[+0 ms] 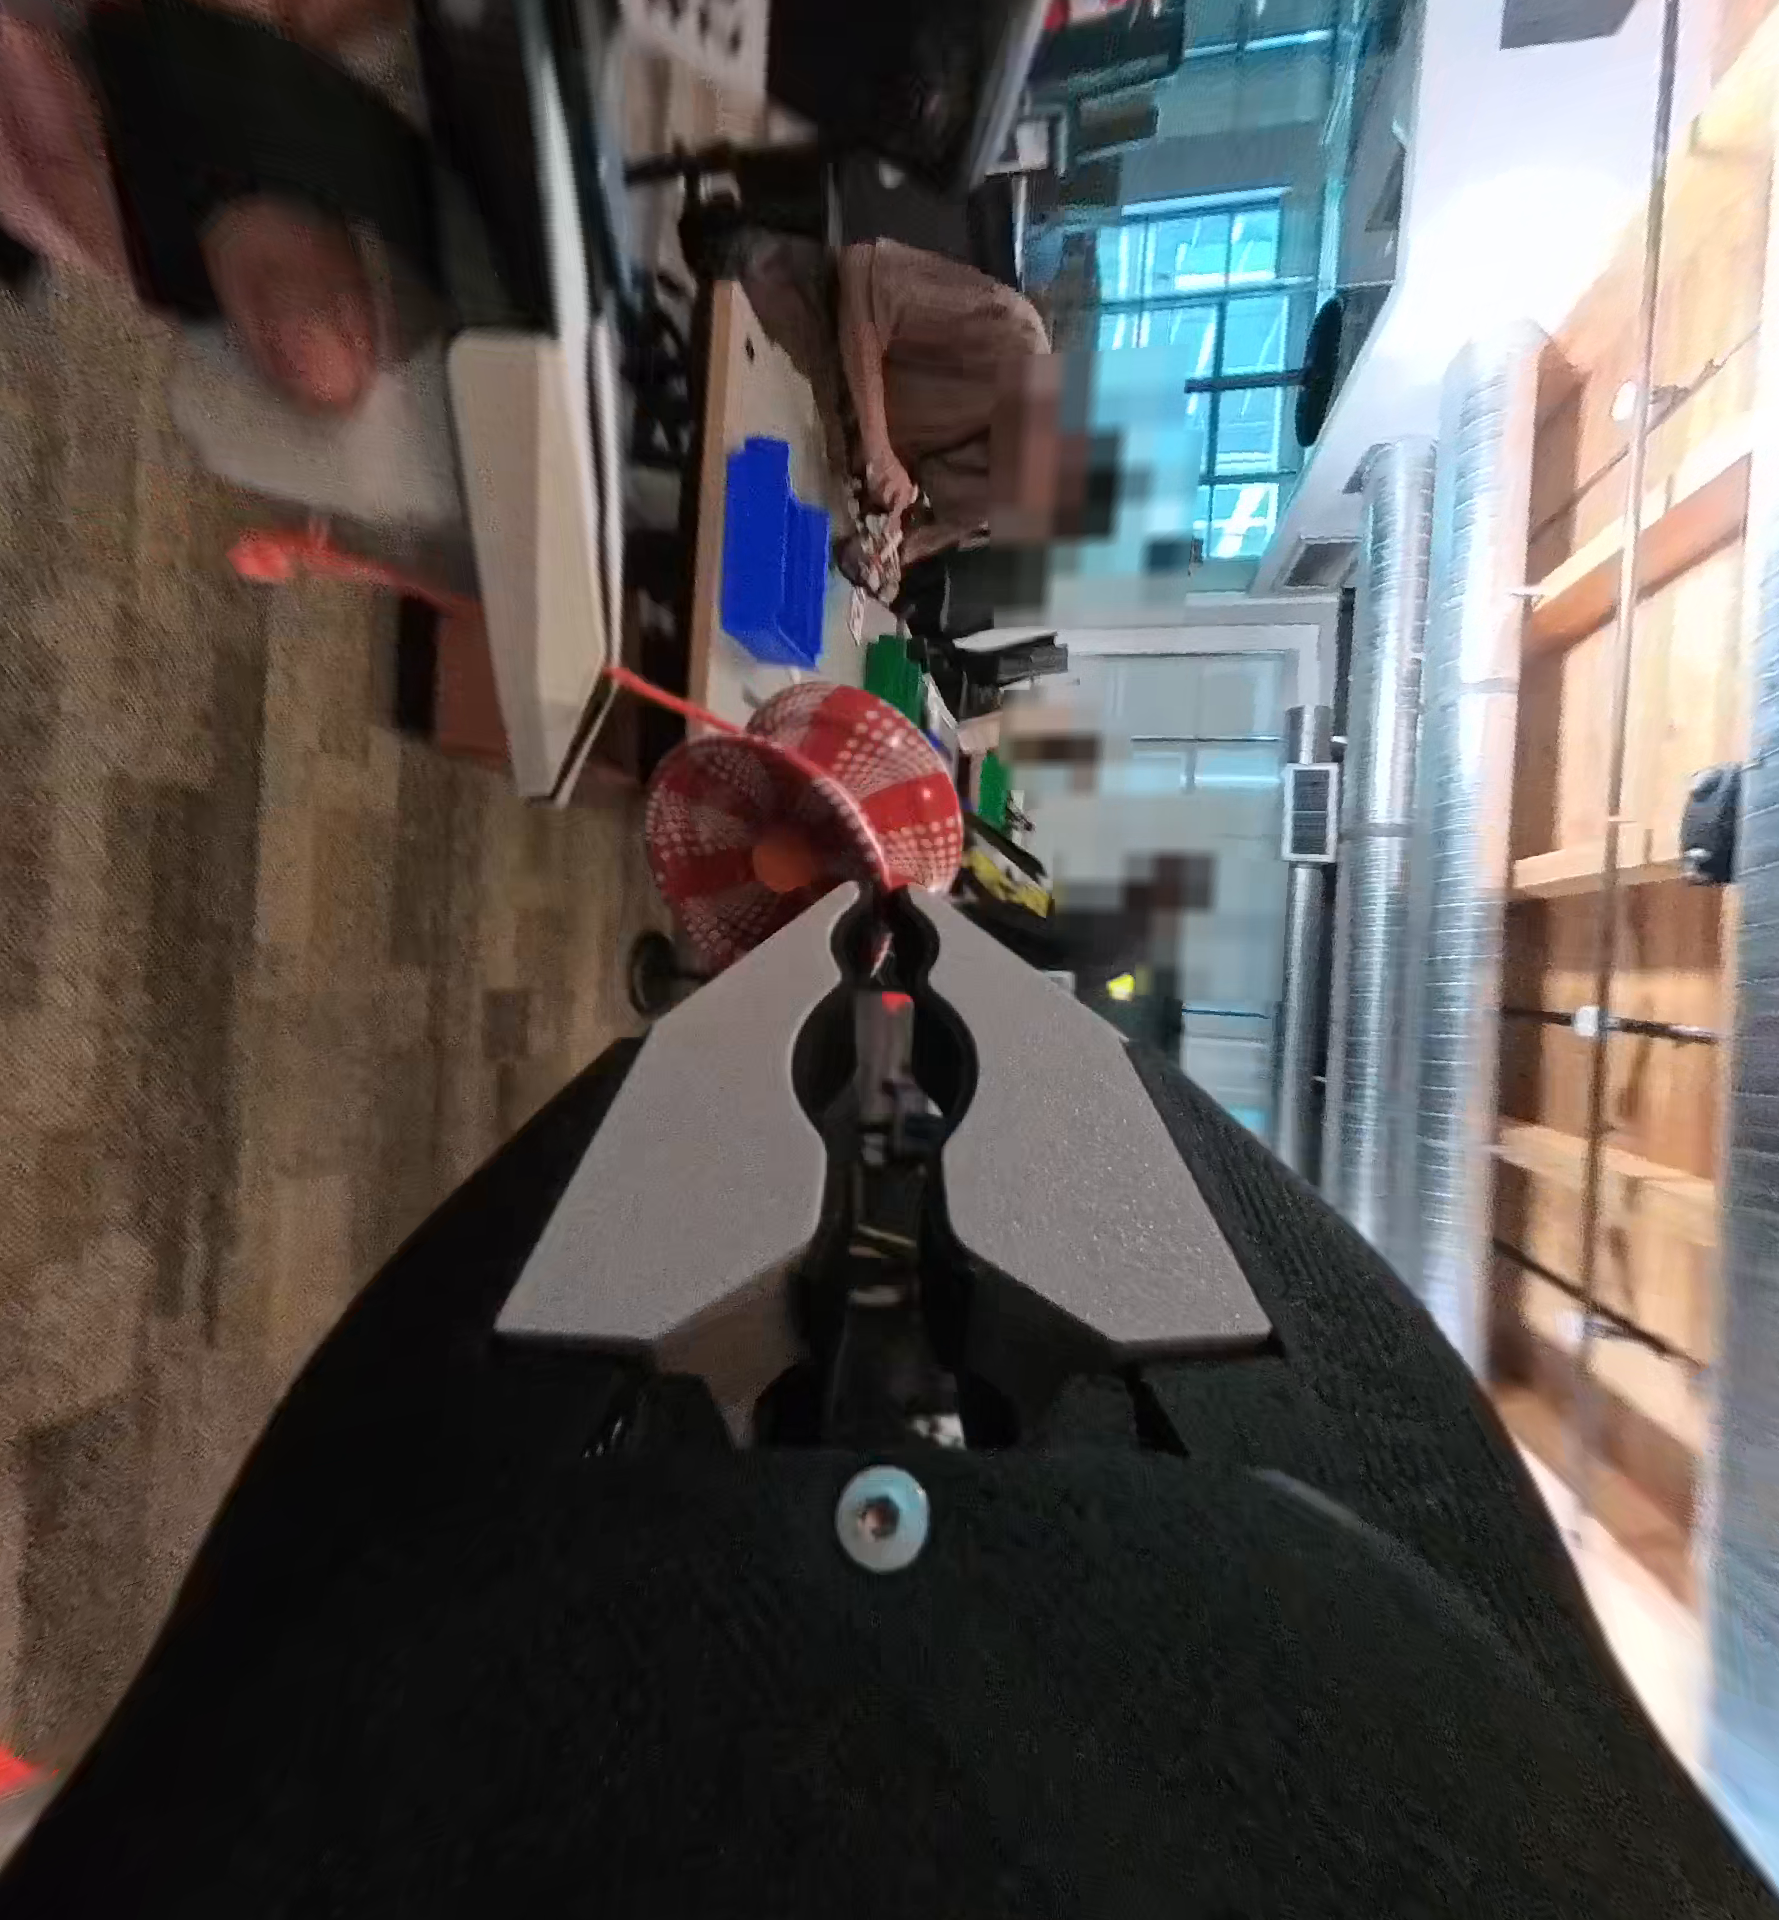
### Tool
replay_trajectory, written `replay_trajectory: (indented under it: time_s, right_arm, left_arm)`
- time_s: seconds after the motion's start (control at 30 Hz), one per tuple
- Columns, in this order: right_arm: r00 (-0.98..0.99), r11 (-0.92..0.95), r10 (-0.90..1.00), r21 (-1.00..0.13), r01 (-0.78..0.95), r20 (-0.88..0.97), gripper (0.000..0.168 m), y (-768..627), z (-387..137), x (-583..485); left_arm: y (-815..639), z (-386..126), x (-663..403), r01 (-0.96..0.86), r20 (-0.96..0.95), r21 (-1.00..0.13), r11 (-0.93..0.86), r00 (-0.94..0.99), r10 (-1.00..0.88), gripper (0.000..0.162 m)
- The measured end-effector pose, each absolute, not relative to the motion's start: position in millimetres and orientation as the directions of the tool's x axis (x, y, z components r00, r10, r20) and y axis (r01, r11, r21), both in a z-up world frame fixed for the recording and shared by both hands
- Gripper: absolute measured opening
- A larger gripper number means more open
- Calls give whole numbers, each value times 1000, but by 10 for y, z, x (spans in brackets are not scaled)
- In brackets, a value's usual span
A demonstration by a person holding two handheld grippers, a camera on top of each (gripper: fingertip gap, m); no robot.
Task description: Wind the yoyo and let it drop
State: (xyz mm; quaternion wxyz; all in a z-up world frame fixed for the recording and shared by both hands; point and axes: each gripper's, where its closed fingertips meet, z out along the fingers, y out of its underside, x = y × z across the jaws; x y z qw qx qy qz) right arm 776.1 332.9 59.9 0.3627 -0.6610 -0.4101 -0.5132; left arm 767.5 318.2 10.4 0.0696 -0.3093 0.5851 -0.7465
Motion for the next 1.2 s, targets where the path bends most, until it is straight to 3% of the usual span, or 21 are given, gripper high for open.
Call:
replay_trajectory:
  time_s: [0.03,0.13,0.27,0.4,0.53,0.7,0.8,0.93,1.0,1.03,1.1,1.2]
  right_arm:
    - [229,-356,146,-165,920,963,0,3337,626,7686]
    - [511,-179,174,-483,857,842,0,3332,688,7388]
    - [637,-96,396,-660,745,661,0,3250,522,7047]
    - [600,-254,405,-546,798,690,0,3278,239,7222]
    - [526,-422,253,-396,815,812,1,3299,211,7616]
    - [469,-451,16,-412,792,883,0,3239,494,7863]
    - [375,-446,-47,-356,821,926,0,3183,652,7891]
    - [256,-428,-31,-244,870,966,1,3181,745,7786]
    - [245,-417,-9,-227,880,969,0,3206,747,7726]
    - [256,-394,1,-235,889,967,1,3227,742,7675]
    - [302,-338,16,-279,899,953,0,3270,733,7570]
    - [360,-283,26,-339,897,932,1,3302,733,7481]
  left_arm:
    - [3156,52,7673,-277,382,-919,-280,-801,-461,0]
    - [3161,-67,7761,-284,354,-935,-214,-797,-489,0]
    - [3270,147,7805,-208,252,-968,-143,-820,-514,0]
    - [3289,525,7691,-63,20,-996,56,-827,-561,0]
    - [3236,720,7471,20,-170,-968,252,-788,-592,0]
    - [3189,344,7310,-80,-210,-902,424,-778,-592,0]
    - [3230,106,7372,-151,-147,-904,399,-767,-624,0]
    - [3348,262,7592,-78,-64,-984,158,-677,-733,0]
    - [3387,393,7687,-8,-40,-998,59,-643,-765,91]
    - [3385,430,7720,17,-43,-999,41,-636,-771,98]
    - [3302,496,7698,81,-82,-996,37,-663,-744,92]
    - [3157,590,7631,152,-140,-987,45,-704,-697,59]
